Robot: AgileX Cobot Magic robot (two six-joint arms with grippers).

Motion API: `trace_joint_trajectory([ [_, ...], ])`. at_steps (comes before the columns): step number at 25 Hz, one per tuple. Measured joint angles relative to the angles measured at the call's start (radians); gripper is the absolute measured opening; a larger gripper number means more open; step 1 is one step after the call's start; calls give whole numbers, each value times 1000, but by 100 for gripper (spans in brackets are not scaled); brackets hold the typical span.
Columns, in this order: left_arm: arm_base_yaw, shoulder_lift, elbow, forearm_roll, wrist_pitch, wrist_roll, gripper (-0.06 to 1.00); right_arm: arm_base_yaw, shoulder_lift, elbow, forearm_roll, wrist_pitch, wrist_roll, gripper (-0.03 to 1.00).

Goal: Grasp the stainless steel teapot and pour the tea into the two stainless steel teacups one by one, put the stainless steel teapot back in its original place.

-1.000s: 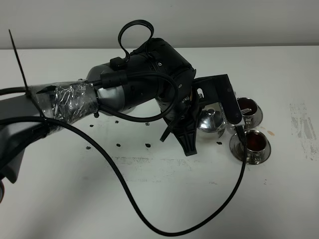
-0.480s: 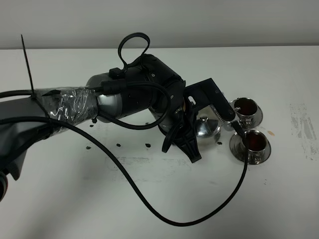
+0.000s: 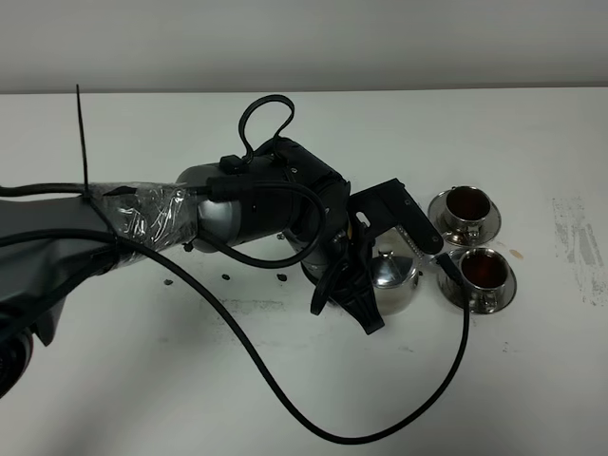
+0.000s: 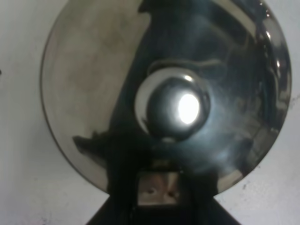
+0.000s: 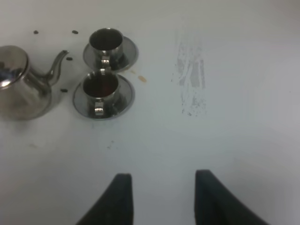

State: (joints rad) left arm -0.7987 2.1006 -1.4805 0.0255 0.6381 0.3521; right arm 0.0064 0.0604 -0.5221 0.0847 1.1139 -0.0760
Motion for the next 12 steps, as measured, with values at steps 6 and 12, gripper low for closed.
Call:
trace_joint_trajectory([
  [6, 41, -72, 0, 44, 9, -31, 18, 0, 0, 0, 0, 0, 1, 31],
  [12, 163, -111, -1, 65, 47, -95, 18, 0, 0, 0, 0, 0, 1, 31],
])
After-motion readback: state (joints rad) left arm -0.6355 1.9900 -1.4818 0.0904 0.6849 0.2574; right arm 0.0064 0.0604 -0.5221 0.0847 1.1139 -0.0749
